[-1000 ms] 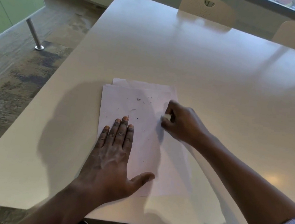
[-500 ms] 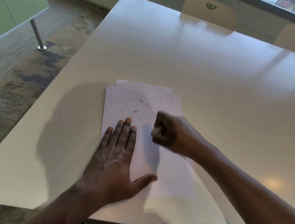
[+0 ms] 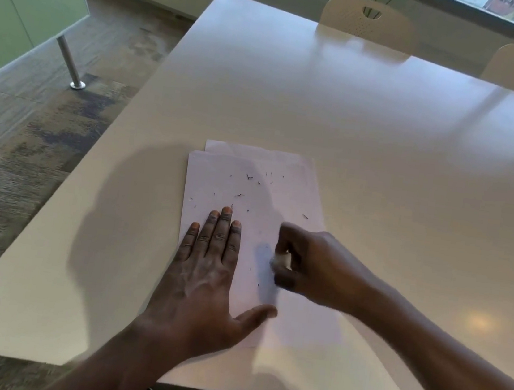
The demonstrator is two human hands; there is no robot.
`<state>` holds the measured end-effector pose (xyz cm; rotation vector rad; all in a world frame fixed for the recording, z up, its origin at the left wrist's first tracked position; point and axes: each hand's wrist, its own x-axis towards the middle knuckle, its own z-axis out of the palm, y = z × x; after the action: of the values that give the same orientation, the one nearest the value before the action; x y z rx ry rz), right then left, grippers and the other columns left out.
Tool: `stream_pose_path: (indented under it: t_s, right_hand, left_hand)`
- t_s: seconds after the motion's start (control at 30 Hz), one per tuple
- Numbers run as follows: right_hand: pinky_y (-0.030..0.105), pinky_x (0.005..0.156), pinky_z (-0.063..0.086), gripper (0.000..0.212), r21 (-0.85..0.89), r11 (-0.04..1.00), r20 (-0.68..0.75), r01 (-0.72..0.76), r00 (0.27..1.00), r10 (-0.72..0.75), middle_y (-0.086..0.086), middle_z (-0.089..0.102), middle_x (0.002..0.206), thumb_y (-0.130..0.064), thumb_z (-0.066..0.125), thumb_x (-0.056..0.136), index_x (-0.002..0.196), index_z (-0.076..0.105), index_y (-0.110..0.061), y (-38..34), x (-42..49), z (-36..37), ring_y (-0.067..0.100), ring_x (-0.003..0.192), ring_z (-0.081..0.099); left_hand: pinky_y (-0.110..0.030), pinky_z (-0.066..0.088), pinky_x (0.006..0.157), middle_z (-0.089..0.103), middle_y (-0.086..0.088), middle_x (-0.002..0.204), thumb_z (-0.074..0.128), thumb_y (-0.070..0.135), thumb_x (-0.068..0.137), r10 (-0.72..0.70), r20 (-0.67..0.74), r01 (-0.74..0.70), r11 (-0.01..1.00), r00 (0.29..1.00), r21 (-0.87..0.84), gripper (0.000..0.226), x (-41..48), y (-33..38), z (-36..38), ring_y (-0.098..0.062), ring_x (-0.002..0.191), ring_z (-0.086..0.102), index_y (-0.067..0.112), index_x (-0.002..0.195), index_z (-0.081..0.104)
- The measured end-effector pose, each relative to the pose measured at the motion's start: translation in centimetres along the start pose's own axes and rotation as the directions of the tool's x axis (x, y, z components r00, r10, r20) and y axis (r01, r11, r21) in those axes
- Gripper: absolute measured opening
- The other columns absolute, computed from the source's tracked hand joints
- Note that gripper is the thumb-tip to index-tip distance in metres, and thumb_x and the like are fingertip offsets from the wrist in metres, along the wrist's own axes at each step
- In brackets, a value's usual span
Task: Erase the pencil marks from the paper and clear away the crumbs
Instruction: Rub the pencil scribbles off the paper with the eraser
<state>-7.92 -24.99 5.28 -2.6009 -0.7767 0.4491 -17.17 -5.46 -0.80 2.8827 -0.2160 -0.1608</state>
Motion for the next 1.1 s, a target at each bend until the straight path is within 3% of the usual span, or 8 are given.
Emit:
stream_pose_path:
  t_s: [0.23,0.37,0.43,0.6,0.7,0.8,1.0,1.1]
  right_hand:
    - [0.029,0.051,0.04,0.018,0.116,0.978,-0.318,-0.173,0.926,0.202,0.001,0.06,0.063,-0.028,0.071,0.084,0.082,0.054,-0.02,4.1,3.3,-1.7,0.017,0.052,0.048]
    - [0.022,0.05,0.039,0.019,0.027,0.999,-0.216,-0.043,0.975,0.048,-0.01,0.054,0.061,-0.024,0.073,0.085,0.087,0.055,-0.019,2.0,1.5,-0.2,0.008,0.05,0.046]
    - [0.027,0.051,0.042,0.02,-0.018,1.0,-0.184,0.015,0.983,-0.018,-0.011,0.054,0.061,-0.024,0.072,0.085,0.086,0.052,-0.019,1.6,0.9,0.5,0.008,0.051,0.048]
    - [0.038,0.056,0.048,0.017,-0.013,0.987,-0.368,-0.157,0.919,0.141,0.006,0.059,0.066,-0.026,0.066,0.081,0.084,0.052,-0.016,4.4,4.9,-2.0,0.031,0.062,0.056]
    - [0.034,0.056,0.049,0.016,0.033,0.992,-0.264,-0.12,0.957,0.125,-0.003,0.059,0.066,-0.025,0.07,0.084,0.089,0.056,-0.017,3.7,4.4,-2.2,0.02,0.058,0.053]
    - [0.022,0.049,0.04,0.021,0.053,0.999,-0.112,-0.008,0.994,0.014,-0.01,0.053,0.064,-0.022,0.073,0.087,0.088,0.053,-0.018,2.0,1.7,-0.3,0.007,0.052,0.046]
    - [0.036,0.056,0.047,0.02,-0.005,0.991,-0.324,-0.137,0.937,0.128,0.003,0.06,0.071,-0.026,0.069,0.087,0.092,0.053,-0.013,3.6,4.8,-1.7,0.025,0.062,0.055]
    - [0.035,0.054,0.049,0.016,0.053,0.998,-0.217,0.038,0.976,-0.025,-0.001,0.061,0.069,-0.02,0.069,0.089,0.092,0.055,-0.014,1.6,3.6,-0.5,0.016,0.057,0.054]
  left_hand:
    - [-0.046,-0.012,0.127,-0.049,-0.009,0.156,0.01,0.094,0.08,0.001,0.012,-0.002,0.999,1.0,0.043,0.119,0.0,0.0,-0.1,-0.02,0.146,-0.044,0.011,0.15,-0.038]
    - [-0.046,-0.009,0.128,-0.045,-0.01,0.16,0.013,0.094,0.08,0.008,-0.01,-0.008,1.0,1.0,0.024,0.121,0.0,-0.1,0.1,-0.021,0.149,-0.04,0.01,0.153,-0.033]
    - [-0.045,-0.01,0.127,-0.044,-0.01,0.16,0.012,0.094,0.079,0.008,-0.006,-0.008,1.0,1.0,0.026,0.121,0.0,-0.1,0.1,-0.02,0.149,-0.04,0.01,0.153,-0.033]
    - [-0.045,-0.012,0.127,-0.051,-0.008,0.155,0.006,0.095,0.077,0.002,0.024,-0.004,0.998,1.0,0.066,0.119,0.1,0.1,-0.3,-0.02,0.145,-0.045,0.011,0.149,-0.04]
    - [-0.045,-0.011,0.128,-0.05,-0.009,0.156,0.007,0.095,0.078,-0.003,0.02,0.002,0.998,1.0,0.058,0.12,0.0,0.1,-0.3,-0.02,0.146,-0.044,0.01,0.149,-0.04]
    - [-0.046,-0.008,0.128,-0.045,-0.01,0.16,0.011,0.095,0.079,0.003,-0.006,-0.003,0.999,1.0,0.033,0.121,0.0,0.0,0.0,-0.021,0.149,-0.04,0.01,0.152,-0.034]
    - [-0.045,-0.013,0.127,-0.05,-0.007,0.156,0.011,0.095,0.08,0.002,0.007,-0.002,1.0,1.0,0.031,0.119,0.0,0.1,-0.2,-0.019,0.146,-0.045,0.012,0.149,-0.039]
    - [-0.046,-0.01,0.128,-0.045,-0.009,0.159,0.011,0.094,0.079,0.004,-0.012,-0.003,1.0,1.0,0.013,0.12,0.0,0.1,-0.1,-0.02,0.148,-0.041,0.011,0.153,-0.033]
